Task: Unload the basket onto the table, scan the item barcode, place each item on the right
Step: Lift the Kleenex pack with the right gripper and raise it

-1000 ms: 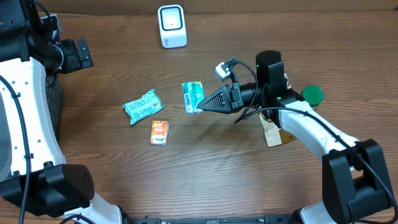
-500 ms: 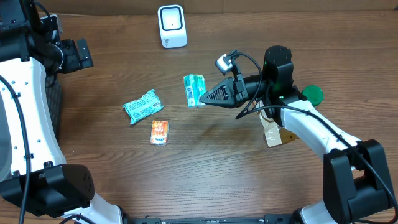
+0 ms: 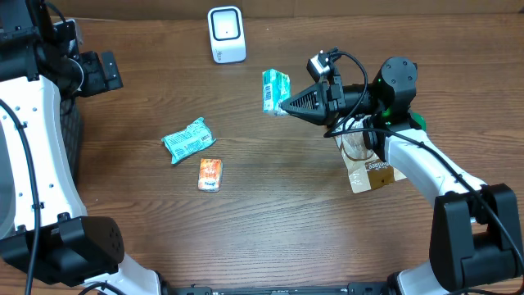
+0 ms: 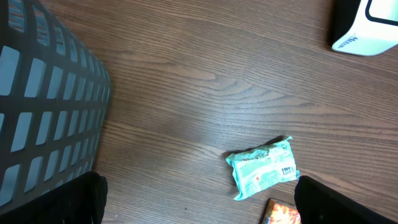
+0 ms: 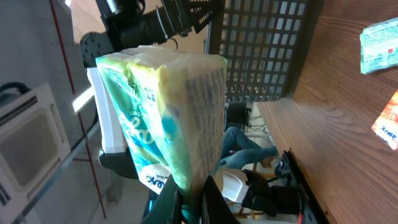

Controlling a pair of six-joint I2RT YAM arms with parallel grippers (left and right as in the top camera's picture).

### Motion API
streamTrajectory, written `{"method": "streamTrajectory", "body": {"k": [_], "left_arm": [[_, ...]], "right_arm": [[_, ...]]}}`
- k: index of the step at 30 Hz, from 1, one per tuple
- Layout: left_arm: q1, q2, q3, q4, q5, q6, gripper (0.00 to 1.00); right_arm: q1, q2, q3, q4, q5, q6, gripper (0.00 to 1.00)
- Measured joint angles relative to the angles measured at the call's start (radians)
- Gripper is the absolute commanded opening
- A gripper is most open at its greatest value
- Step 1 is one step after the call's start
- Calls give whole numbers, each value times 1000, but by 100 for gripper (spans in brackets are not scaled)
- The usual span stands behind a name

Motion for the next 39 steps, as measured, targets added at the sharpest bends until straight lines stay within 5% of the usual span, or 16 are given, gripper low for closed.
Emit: {"method": "streamTrajectory", "body": {"k": [20,39], "left_arm": [[0,0,0,0,0,0,100],[0,0,0,0,0,0,99]], "right_arm": [[26,0,1,-73,-11,-142,4],[81,8,122,-1312,461,-861,4]]}}
